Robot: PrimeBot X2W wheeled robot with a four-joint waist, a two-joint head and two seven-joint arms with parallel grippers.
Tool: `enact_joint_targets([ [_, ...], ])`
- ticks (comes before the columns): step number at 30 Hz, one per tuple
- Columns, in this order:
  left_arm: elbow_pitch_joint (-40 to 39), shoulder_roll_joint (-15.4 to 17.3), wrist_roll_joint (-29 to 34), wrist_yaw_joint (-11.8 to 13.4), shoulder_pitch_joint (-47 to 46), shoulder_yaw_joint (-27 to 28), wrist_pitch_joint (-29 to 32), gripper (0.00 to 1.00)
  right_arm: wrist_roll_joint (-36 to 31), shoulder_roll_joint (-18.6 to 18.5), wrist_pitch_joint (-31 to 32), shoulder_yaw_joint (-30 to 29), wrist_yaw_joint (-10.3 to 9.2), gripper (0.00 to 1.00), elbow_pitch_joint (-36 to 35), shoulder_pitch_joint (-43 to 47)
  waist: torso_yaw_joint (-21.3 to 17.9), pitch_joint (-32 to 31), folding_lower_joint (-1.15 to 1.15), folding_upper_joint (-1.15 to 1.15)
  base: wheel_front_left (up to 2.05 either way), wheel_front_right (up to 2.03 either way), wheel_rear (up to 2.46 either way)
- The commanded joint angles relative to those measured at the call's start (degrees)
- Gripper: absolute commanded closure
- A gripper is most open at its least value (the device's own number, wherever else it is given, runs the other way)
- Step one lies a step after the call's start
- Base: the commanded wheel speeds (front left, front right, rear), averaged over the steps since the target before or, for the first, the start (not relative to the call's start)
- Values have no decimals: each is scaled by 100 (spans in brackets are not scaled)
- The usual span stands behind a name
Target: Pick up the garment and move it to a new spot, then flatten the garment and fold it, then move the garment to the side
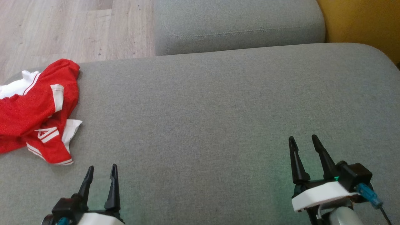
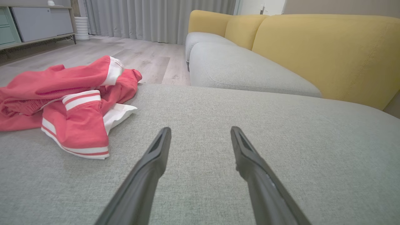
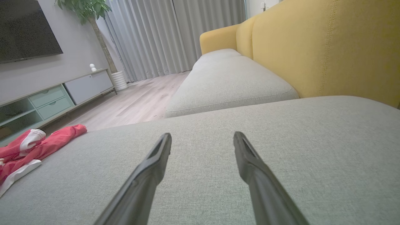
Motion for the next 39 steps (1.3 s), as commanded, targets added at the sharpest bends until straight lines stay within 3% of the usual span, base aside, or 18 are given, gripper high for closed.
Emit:
enact_joint_targets([
  [1, -139, 84, 176, -14, -72, 168, -92, 0, -174, -47, -101, 134, 41, 0, -150, -131, -4, -1, 0, 0, 0, 0, 0],
  [13, 52, 62, 740, 5, -36, 395, -279, 0, -482, -50, -286, 156, 45, 0, 12, -118, -7, -4, 0, 0, 0, 0, 0],
  [39, 169, -45, 470, -28, -74, 497, -280, 0, -217, -50, -288, 134, 45, 0, 137, -146, -15, 19, 0, 0, 0, 0, 0],
])
